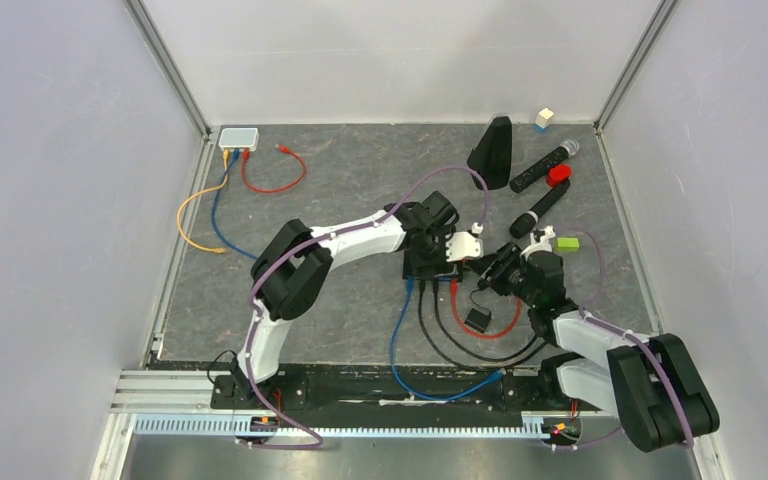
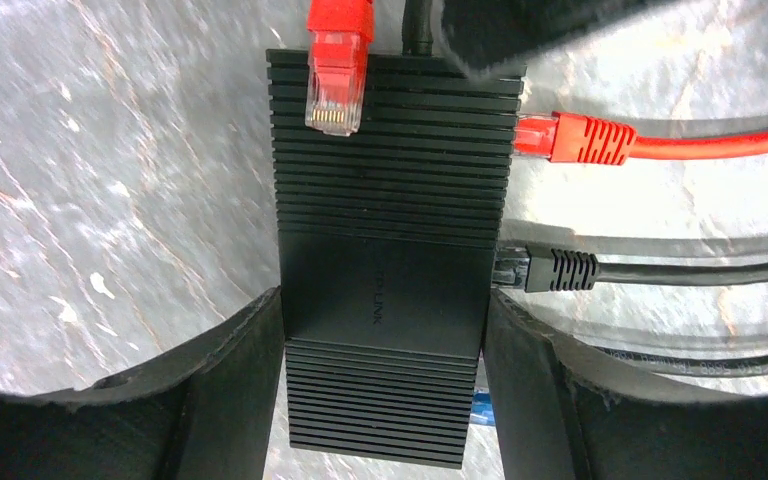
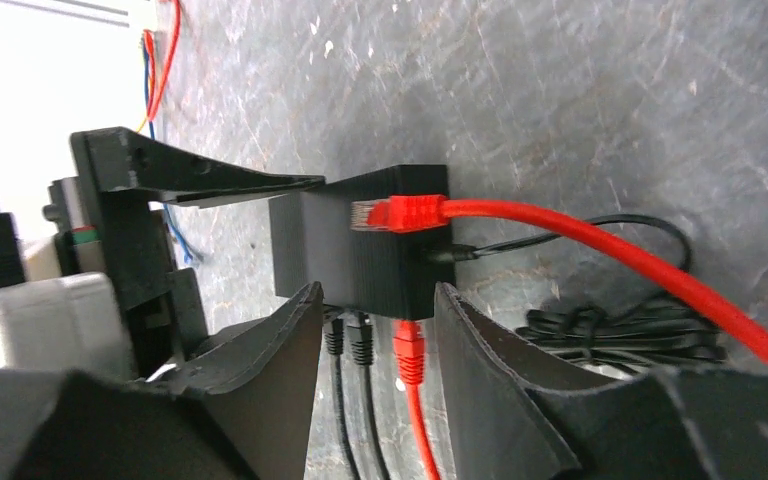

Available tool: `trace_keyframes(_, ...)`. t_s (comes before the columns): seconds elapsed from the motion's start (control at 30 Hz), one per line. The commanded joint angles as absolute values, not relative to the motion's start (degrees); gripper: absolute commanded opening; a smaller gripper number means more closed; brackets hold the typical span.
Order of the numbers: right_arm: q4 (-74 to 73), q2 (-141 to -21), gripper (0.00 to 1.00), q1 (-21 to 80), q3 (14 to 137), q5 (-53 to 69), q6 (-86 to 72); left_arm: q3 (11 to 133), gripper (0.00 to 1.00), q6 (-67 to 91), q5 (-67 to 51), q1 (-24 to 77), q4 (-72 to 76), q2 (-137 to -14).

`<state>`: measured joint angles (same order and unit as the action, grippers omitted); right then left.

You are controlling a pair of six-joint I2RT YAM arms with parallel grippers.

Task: Pull the plug from the switch port
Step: Pull the power from the switch port.

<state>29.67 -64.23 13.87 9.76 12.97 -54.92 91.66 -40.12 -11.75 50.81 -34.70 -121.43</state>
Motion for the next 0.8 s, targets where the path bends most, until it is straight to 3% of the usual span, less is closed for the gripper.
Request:
trace_keyframes(0.0,33.2,-64.9,0.47,14.9,7.8,16.9,-55.4,83.8,0.64,-33.3,-14.2,50.7,-34.9,-116.1)
trace_keyframes(0.43,32.3,-76.0,0.43,17.1,16.6,14.8,-49.4,77.6,0.63,-30.9,-12.8,50.8,-31.3,-112.4)
trace_keyframes(0.77,34.1,-80.3,0.42,20.9,16.6,11.0,-50.0,77.4,0.62,-30.9,-12.4,50.8,-29.6,-112.5)
